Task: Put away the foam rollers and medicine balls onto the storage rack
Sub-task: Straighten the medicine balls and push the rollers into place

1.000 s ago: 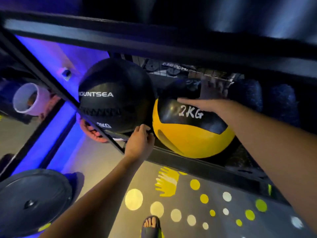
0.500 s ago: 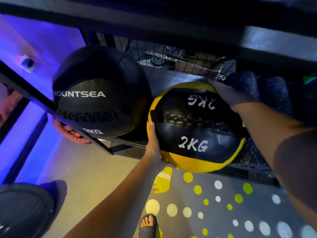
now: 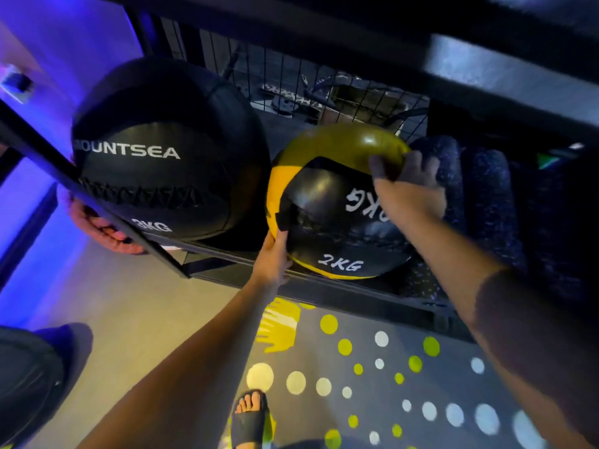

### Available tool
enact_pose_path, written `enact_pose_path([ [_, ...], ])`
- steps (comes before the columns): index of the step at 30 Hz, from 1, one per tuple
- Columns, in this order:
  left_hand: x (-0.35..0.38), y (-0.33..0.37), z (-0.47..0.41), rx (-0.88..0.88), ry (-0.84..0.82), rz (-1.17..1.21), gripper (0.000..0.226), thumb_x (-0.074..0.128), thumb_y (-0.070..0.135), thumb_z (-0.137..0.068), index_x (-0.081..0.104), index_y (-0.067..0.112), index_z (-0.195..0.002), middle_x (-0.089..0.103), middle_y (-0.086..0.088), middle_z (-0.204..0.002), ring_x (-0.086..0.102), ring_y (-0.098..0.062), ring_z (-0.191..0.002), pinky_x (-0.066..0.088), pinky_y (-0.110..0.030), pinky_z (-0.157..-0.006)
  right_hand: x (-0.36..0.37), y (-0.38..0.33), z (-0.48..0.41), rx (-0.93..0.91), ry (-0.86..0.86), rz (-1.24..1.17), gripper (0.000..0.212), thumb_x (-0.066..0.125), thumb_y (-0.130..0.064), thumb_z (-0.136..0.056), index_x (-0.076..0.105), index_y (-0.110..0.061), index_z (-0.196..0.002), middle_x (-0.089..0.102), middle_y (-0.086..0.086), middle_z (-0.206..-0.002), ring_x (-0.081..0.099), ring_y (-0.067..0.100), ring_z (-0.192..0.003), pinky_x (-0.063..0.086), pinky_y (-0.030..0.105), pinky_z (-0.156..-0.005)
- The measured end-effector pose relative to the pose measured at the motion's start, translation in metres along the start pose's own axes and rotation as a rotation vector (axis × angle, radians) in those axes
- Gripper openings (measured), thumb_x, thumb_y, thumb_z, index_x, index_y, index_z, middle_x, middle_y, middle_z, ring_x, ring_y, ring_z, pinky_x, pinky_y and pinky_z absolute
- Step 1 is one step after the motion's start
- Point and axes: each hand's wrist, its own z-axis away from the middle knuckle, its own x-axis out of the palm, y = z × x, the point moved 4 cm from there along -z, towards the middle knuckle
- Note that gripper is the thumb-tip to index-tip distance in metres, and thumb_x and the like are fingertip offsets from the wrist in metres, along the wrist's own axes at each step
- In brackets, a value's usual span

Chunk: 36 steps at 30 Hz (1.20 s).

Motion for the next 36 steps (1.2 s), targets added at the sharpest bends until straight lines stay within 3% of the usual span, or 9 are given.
enact_pose_path([
  [4, -0.027, -0.004, 0.005, 0.169, 0.176, -0.204, 0.089, 0.053, 0.082, -0.079, 0.027, 0.043, -0.155, 0.068, 0.007, -0.121, 0.066, -0.027, -0.116, 0.052, -0.053, -0.100, 0.010, 0.011, 0.020, -0.026, 0.078, 0.071, 0.088, 0.034, -0.079, -0.089, 0.035, -0.011, -0.145, 0.034, 0.018, -0.151, 0.037, 0.039, -0.137, 0.037, 0.061, -0.101],
  [8, -0.038, 0.011, 0.035, 0.339, 0.302, -0.356, 0.070, 0.066, 0.044, -0.090, 0.038, 0.028, -0.152, 0.071, 0.006, -0.115, 0.068, -0.019, -0.105, 0.056, -0.043, -0.092, 0.013, 0.023, 0.046, -0.059, 0.076, 0.094, 0.096, 0.034, -0.080, -0.089, 0.033, -0.005, -0.149, 0.029, 0.023, -0.156, 0.031, 0.042, -0.141, 0.038, 0.063, -0.102],
  [12, -0.025, -0.005, 0.062, -0.001, 0.167, 0.040, 0.035, 0.051, 0.035, -0.098, 0.058, 0.012, -0.123, 0.067, -0.015, -0.104, 0.069, -0.034, -0.101, 0.060, -0.056, -0.086, 0.001, 0.041, 0.067, -0.147, 0.151, 0.022, 0.077, 0.029, -0.078, -0.092, 0.051, -0.011, -0.125, 0.049, 0.019, -0.134, 0.047, 0.039, -0.124, 0.043, 0.057, -0.095],
  [14, -0.013, -0.012, 0.077, -0.125, 0.100, 0.156, 0.041, 0.046, 0.050, -0.100, 0.059, 0.012, -0.104, 0.063, -0.020, -0.103, 0.062, -0.043, -0.109, 0.055, -0.062, -0.092, -0.014, 0.042, 0.048, -0.102, 0.131, -0.089, 0.073, 0.028, -0.072, -0.096, 0.058, -0.012, -0.125, 0.051, 0.019, -0.135, 0.047, 0.037, -0.126, 0.041, 0.052, -0.099],
  [18, 0.005, -0.033, 0.075, -0.130, 0.007, 0.280, 0.074, 0.043, 0.082, -0.087, 0.049, 0.031, -0.140, 0.060, -0.012, -0.118, 0.057, -0.047, -0.117, 0.055, -0.063, -0.092, -0.005, 0.045, 0.007, -0.022, -0.128, -0.254, 0.077, 0.038, -0.076, -0.090, 0.038, -0.030, -0.151, 0.029, 0.011, -0.161, 0.027, 0.040, -0.145, 0.028, 0.052, -0.116],
  [22, 0.023, -0.040, 0.060, -0.091, -0.065, 0.459, 0.111, 0.066, 0.095, -0.055, 0.039, 0.045, -0.150, 0.050, -0.005, -0.152, 0.058, -0.046, -0.123, 0.058, -0.064, -0.074, 0.012, 0.050, 0.007, 0.017, -0.203, -0.391, 0.081, 0.038, -0.082, -0.081, 0.031, -0.045, -0.153, 0.034, 0.005, -0.159, 0.036, 0.041, -0.140, 0.032, 0.050, -0.114],
  [25, 0.028, -0.044, 0.045, -0.053, -0.040, 0.548, 0.102, 0.072, 0.090, -0.056, 0.043, 0.050, -0.146, 0.050, 0.001, -0.153, 0.053, -0.041, -0.131, 0.058, -0.061, -0.074, 0.014, 0.052, 0.008, -0.019, -0.164, -0.344, 0.073, 0.043, -0.075, -0.088, 0.033, -0.042, -0.152, 0.031, 0.004, -0.156, 0.033, 0.041, -0.139, 0.033, 0.052, -0.107],
  [29, 0.039, -0.042, 0.039, -0.017, -0.085, 0.575, 0.088, 0.056, 0.085, -0.077, 0.050, 0.033, -0.148, 0.060, -0.005, -0.144, 0.060, -0.035, -0.126, 0.060, -0.058, -0.085, 0.019, 0.048, 0.008, -0.101, -0.121, -0.331, 0.074, 0.045, -0.079, -0.086, 0.031, -0.045, -0.150, 0.024, 0.001, -0.155, 0.024, 0.038, -0.143, 0.029, 0.061, -0.112],
  [36, 0.021, -0.037, 0.034, -0.090, -0.090, 0.341, 0.078, 0.047, 0.079, -0.087, 0.051, 0.020, -0.137, 0.068, -0.018, -0.123, 0.067, -0.036, -0.108, 0.049, -0.058, -0.105, 0.035, 0.047, 0.004, -0.131, -0.060, -0.268, 0.075, 0.037, -0.081, -0.087, 0.023, -0.048, -0.152, 0.020, 0.002, -0.160, 0.018, 0.033, -0.149, 0.021, 0.066, -0.114],
])
